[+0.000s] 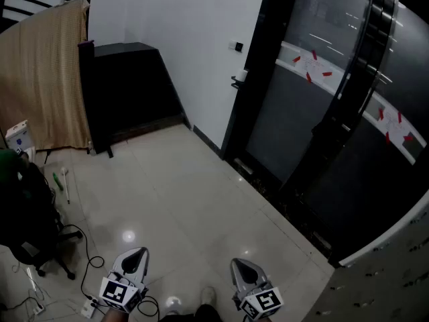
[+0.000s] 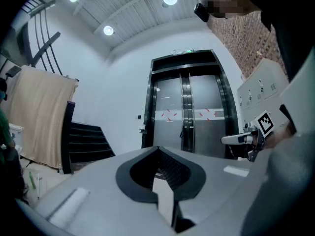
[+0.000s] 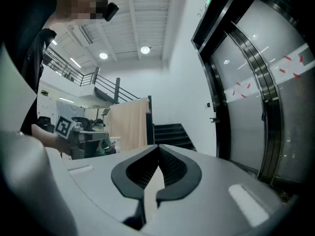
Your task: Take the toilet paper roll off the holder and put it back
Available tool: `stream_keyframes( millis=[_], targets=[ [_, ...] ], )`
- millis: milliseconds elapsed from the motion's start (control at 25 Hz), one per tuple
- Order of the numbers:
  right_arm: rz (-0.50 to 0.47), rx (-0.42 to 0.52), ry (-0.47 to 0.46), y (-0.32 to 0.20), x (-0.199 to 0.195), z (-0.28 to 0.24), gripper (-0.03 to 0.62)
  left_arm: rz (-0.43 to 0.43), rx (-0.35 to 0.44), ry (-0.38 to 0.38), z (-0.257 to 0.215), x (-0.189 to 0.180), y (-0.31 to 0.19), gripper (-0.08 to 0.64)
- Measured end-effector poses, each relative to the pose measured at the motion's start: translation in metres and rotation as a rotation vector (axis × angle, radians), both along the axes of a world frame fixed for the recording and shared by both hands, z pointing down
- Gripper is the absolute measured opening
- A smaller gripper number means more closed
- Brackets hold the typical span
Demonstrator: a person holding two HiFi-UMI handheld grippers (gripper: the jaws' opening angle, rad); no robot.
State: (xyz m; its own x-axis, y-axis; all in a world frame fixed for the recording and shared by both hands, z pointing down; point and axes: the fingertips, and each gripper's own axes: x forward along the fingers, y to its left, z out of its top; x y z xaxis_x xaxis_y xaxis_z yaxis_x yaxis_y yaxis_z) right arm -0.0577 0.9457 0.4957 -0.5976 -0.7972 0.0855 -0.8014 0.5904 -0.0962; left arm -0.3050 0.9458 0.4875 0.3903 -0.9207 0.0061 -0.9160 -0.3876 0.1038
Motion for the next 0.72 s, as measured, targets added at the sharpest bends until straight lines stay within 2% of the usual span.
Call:
stream_keyframes(
  millis=[200,400,720],
  targets=[
    [-0.006,0.019,0.012,-0.044,0.028,-0.002,0.014,-0.038,0.013,-0.034,0.004,0.019,-0.042,0.002],
    [0.012,0.039,-0.04,-0.102,0.072,-0.008,0.014,-0.027,0.041,-0.052,-0.015,0.058,-0.091,0.002],
    [-0.026,0.069,-0.014,-0.173,0.141,-0.022,0.014,-0.02,0.069,-0.054,-0.036,0.136,-0.165,0.002]
  ],
)
